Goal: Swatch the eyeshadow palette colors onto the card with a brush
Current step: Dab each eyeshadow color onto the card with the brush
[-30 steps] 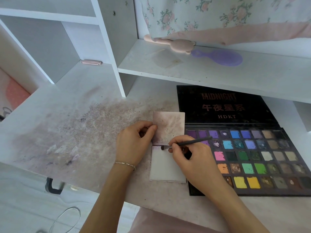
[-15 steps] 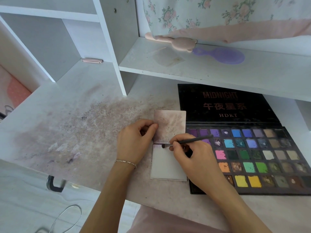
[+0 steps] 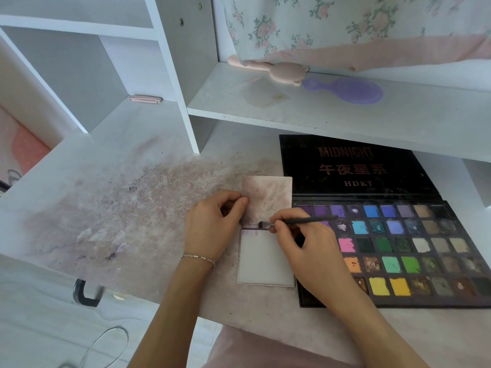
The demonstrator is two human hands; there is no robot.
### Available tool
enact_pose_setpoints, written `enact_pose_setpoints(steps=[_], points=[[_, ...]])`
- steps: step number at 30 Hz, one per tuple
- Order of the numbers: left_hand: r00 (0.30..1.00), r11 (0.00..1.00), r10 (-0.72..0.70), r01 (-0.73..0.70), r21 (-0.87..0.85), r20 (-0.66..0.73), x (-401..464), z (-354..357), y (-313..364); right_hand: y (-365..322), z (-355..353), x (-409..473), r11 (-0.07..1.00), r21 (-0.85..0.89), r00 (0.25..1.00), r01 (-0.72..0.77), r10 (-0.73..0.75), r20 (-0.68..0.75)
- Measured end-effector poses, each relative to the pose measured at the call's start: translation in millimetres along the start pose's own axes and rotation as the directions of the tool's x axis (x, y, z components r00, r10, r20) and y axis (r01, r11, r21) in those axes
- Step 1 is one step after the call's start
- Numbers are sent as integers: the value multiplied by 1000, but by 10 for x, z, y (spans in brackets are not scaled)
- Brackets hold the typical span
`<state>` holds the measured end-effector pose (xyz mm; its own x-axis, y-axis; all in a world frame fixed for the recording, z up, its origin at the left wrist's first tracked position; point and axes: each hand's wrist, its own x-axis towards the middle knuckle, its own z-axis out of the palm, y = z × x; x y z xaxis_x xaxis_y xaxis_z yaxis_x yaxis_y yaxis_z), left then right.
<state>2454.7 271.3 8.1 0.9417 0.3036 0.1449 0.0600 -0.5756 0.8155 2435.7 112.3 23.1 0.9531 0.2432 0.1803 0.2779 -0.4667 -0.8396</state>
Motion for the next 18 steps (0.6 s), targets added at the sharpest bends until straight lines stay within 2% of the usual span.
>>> enact_pose_setpoints(steps=[8,18], points=[[1000,1000,0,0,-6,11,-4,-12,12,-6,-145,-13,969,247,989,-23,59,-137],[999,999,-36,36,26,-18,6,22,20,279,-732,-137,981,173,928,-88,144,-344]])
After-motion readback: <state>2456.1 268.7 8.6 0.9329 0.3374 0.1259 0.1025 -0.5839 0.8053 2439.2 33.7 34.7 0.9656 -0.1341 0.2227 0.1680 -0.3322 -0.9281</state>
